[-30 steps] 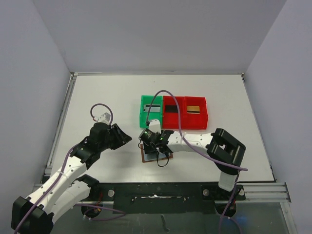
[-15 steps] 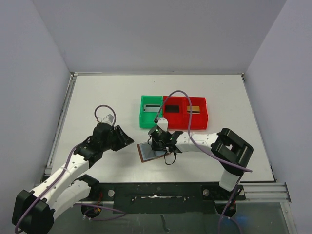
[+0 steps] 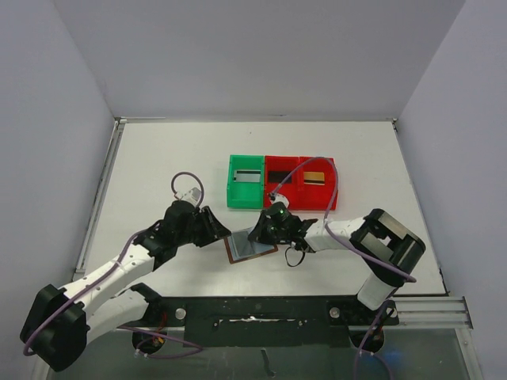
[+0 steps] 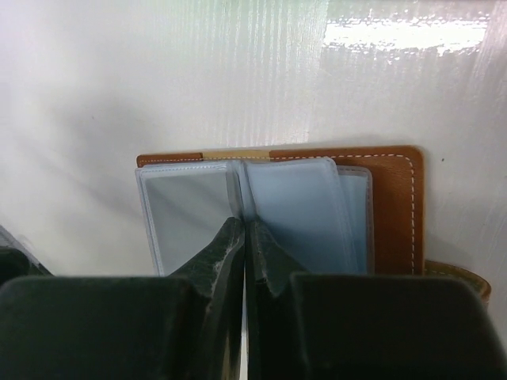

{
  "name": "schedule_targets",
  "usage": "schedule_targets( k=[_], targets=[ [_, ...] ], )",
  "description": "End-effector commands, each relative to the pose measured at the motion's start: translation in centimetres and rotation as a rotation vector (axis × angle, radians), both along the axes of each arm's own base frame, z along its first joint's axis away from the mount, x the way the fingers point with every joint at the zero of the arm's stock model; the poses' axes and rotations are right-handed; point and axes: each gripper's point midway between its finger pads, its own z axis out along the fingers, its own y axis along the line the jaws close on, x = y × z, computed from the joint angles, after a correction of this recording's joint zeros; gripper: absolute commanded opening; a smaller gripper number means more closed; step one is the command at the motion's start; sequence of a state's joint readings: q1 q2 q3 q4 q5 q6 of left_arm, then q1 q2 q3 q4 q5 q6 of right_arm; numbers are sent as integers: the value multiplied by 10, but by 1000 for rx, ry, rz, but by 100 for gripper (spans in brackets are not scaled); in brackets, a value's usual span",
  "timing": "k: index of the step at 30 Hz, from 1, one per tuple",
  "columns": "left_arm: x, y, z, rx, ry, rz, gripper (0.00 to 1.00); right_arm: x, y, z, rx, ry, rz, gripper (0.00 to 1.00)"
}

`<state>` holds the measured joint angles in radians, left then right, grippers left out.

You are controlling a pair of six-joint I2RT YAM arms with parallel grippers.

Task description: Take the credit cards out of the card holder

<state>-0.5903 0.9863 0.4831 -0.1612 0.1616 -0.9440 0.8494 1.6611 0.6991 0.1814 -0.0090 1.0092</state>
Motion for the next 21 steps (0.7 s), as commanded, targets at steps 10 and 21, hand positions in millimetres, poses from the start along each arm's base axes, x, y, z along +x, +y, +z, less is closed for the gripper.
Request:
schedule_targets(
  k=[10, 21],
  targets=[
    [7, -28, 9, -170, -31, -11, 35, -20, -35, -36, 5, 132, -39, 0],
    [5, -40, -8, -223, 18, -9, 34, -20, -38, -40, 27, 151, -51, 0]
  ],
)
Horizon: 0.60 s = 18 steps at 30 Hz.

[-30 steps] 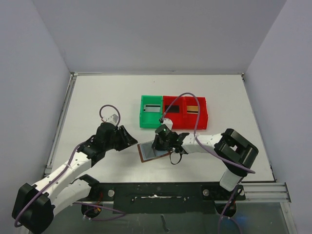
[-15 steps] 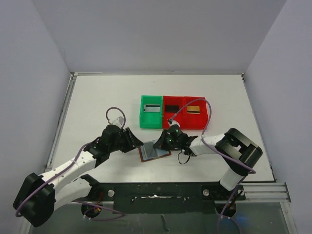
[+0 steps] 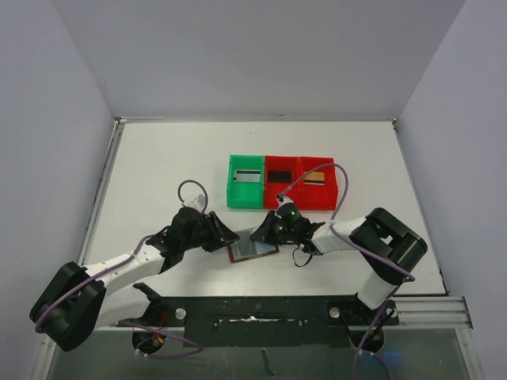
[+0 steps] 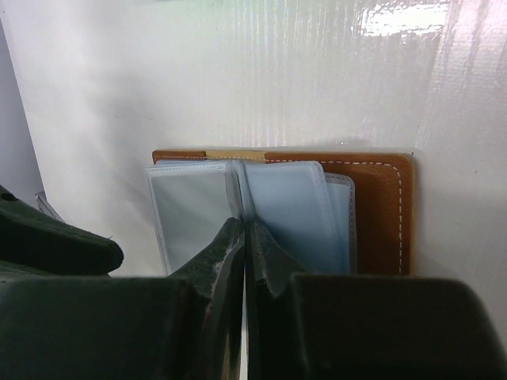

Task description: Take the credit cards out of the card holder

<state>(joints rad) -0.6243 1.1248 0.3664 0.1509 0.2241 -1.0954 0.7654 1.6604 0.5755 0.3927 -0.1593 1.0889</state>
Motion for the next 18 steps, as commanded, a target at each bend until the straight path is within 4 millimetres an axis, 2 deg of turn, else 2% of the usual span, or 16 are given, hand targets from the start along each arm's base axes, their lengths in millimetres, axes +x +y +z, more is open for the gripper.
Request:
schedule_targets(
  k=[1, 18],
  targets=[
    [8, -14, 15, -79, -47, -6, 34, -20, -31, -40, -141, 96, -14, 0],
    [7, -19, -4, -46, -14, -6, 33, -20, -30, -42, -139, 105, -8, 0]
  ],
)
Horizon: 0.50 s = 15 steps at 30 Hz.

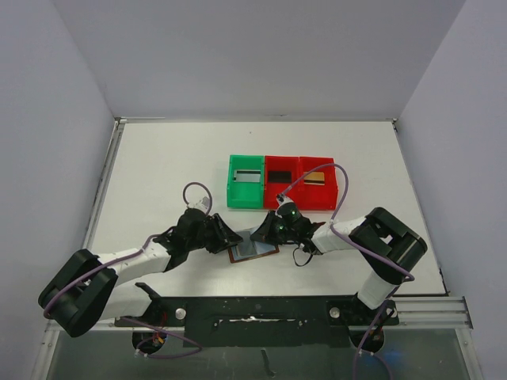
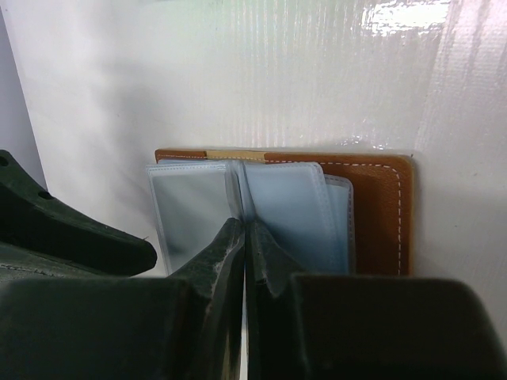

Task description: Take the credit cards out of the card holder

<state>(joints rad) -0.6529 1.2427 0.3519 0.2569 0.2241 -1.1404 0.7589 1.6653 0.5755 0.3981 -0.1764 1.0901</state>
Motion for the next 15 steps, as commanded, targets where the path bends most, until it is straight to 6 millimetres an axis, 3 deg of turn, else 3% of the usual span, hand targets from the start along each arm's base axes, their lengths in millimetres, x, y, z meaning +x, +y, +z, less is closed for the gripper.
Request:
schedule_targets(
  k=[1, 15],
  targets=[
    [8, -6, 15, -31, -61, 4, 33, -19, -30, -42, -148, 97, -12, 0],
    [9, 5, 8, 15, -46, 55, 32, -19, -28, -43, -148, 103, -7, 0]
  ],
)
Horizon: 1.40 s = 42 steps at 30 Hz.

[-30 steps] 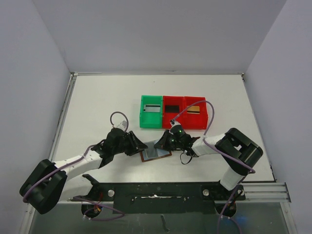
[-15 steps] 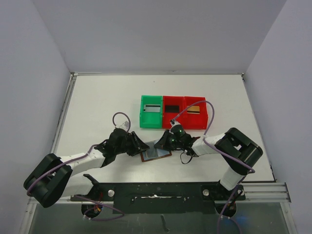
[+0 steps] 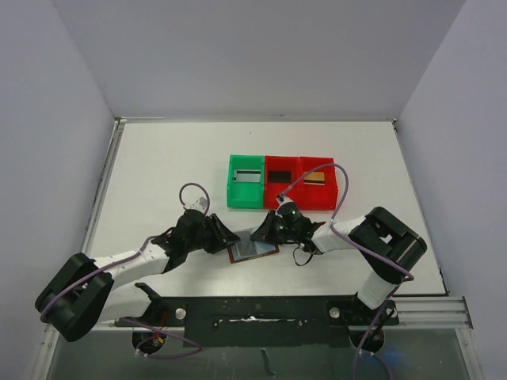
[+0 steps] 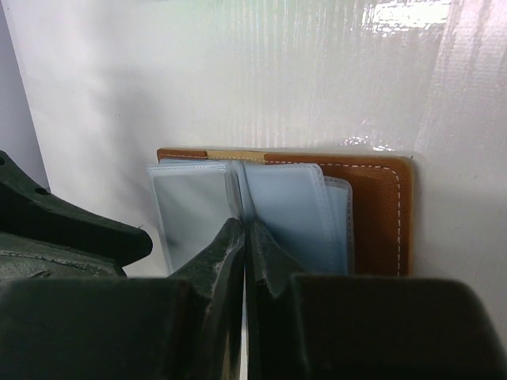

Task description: Take the credit cards out of the card holder

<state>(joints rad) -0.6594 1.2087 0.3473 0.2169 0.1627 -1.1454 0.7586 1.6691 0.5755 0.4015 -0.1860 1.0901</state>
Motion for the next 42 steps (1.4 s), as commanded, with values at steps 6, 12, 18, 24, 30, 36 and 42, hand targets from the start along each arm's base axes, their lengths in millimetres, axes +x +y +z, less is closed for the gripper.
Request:
schedule_targets(
  k=[6, 12, 18, 24, 30, 36, 42],
  targets=[
    [8, -9, 11, -39, -42, -3, 32, -18, -29, -43, -151, 99, -11, 0],
    [7, -12, 5, -31, -30, -14, 32, -19, -29, -43, -151, 100, -7, 0],
    [8, -12, 5, -32, -32, -13, 32, -18, -28, -43, -149, 102, -6, 0],
    [9, -21, 13, -58, -54, -38, 29, -19, -28, -43, -149, 104, -3, 0],
    [9, -29, 18, -68, -70, -71, 25, -19, -26, -43, -144, 104, 4, 0],
    [10, -31, 22, -71, -81, -75, 23, -19, -25, -41, -141, 98, 8, 0],
    [10, -31, 23, -70, -84, -72, 23, -19, -25, -42, -140, 103, 7, 0]
  ],
)
